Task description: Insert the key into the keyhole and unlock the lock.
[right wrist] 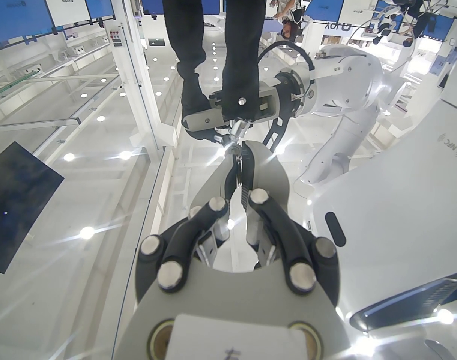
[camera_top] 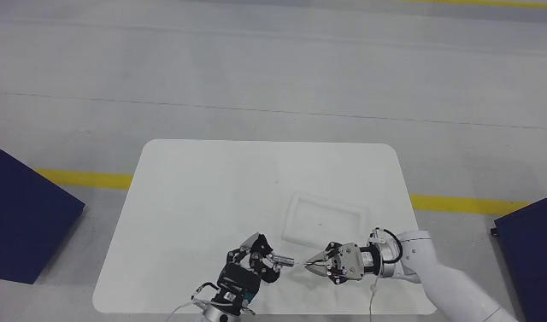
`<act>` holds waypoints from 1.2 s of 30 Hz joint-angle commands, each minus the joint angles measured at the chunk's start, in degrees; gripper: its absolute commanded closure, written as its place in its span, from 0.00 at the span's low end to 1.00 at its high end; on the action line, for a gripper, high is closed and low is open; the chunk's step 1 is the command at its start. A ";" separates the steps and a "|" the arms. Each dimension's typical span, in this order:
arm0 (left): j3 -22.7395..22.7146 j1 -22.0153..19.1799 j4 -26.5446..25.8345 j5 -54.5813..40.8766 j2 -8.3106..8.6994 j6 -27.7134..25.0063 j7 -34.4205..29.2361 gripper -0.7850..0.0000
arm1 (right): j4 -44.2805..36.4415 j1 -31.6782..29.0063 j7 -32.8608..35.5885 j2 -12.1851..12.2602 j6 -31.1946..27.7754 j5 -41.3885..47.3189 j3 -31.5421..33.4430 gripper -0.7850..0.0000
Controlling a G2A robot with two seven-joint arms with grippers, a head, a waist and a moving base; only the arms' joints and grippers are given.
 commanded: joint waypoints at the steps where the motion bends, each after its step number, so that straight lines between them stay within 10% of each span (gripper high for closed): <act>1: 0.04 -0.02 0.05 0.16 -0.04 0.10 -0.04 1.00 | -0.43 0.27 -0.50 0.19 0.00 -0.22 0.58 1.00; 36: -0.27 -0.45 0.66 1.02 -1.00 2.99 -3.39 1.00 | -12.12 -7.19 -0.13 1.16 -8.02 -12.27 10.71 1.00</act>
